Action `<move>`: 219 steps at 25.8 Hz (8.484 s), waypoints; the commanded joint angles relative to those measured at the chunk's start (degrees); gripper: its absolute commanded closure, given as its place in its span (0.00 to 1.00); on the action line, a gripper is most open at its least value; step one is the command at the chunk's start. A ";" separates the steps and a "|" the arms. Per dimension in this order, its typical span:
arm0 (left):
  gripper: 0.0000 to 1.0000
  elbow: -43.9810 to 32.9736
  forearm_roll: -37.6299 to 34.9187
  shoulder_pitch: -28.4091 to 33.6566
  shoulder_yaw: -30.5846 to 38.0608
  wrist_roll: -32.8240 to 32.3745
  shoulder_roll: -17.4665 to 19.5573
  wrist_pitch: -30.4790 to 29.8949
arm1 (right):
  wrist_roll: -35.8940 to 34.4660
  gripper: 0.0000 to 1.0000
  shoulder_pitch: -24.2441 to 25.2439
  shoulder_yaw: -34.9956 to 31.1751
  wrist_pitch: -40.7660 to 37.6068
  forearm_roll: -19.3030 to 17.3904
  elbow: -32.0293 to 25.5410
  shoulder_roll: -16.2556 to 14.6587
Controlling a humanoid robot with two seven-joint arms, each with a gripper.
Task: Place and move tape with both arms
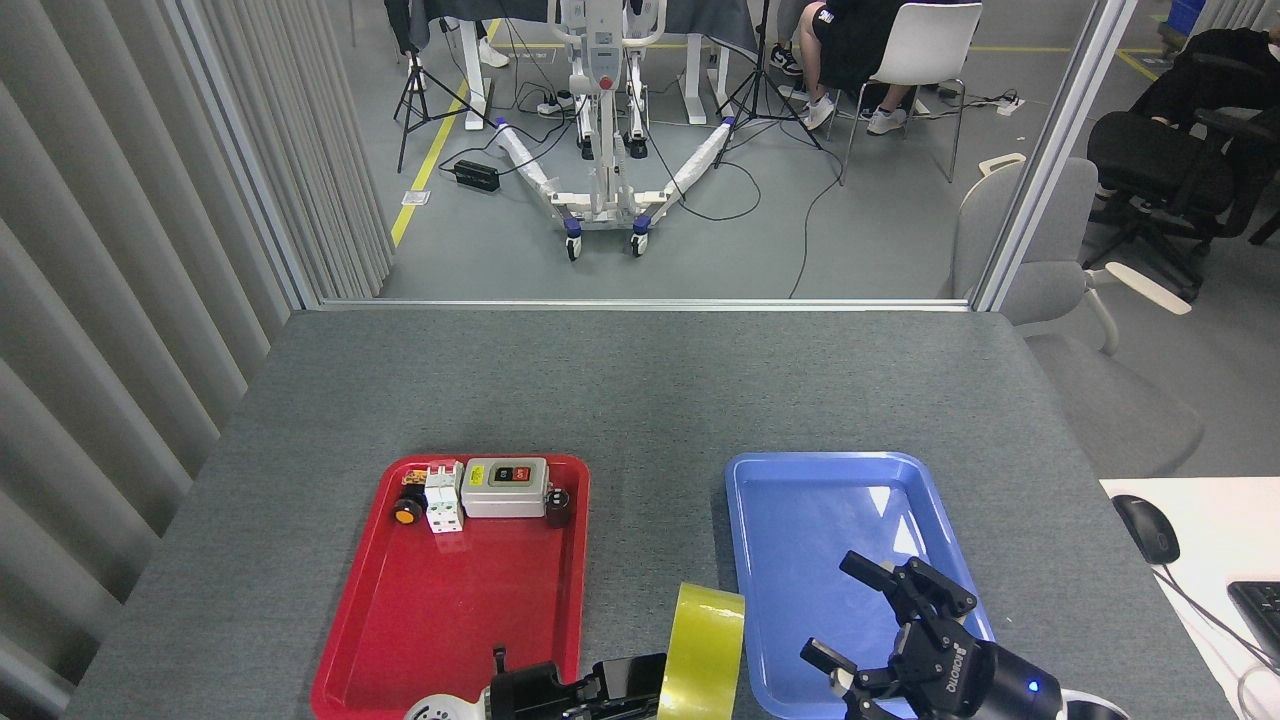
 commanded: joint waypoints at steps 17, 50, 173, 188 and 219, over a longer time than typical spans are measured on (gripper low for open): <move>1.00 0.06 0.69 0.81 0.26 0.15 0.53 -0.67 | 6.35 0.07 -12.54 14.33 -0.02 -0.49 6.71 4.61; 1.00 0.68 0.61 0.81 0.70 0.15 1.14 -2.08 | 6.61 0.49 -15.88 19.70 -0.02 -0.49 7.94 4.25; 0.00 -12.59 -79.90 8.72 5.71 71.78 2.11 18.93 | 34.30 0.04 -29.68 17.59 60.89 1.53 25.61 6.28; 0.00 -12.42 -79.90 8.89 5.62 72.57 2.20 19.02 | -0.95 0.01 -0.32 -19.59 37.42 31.94 8.12 24.56; 0.00 -12.42 -79.81 8.89 5.71 72.66 2.11 19.02 | -3.06 0.00 13.04 -19.59 42.17 28.16 -0.67 24.56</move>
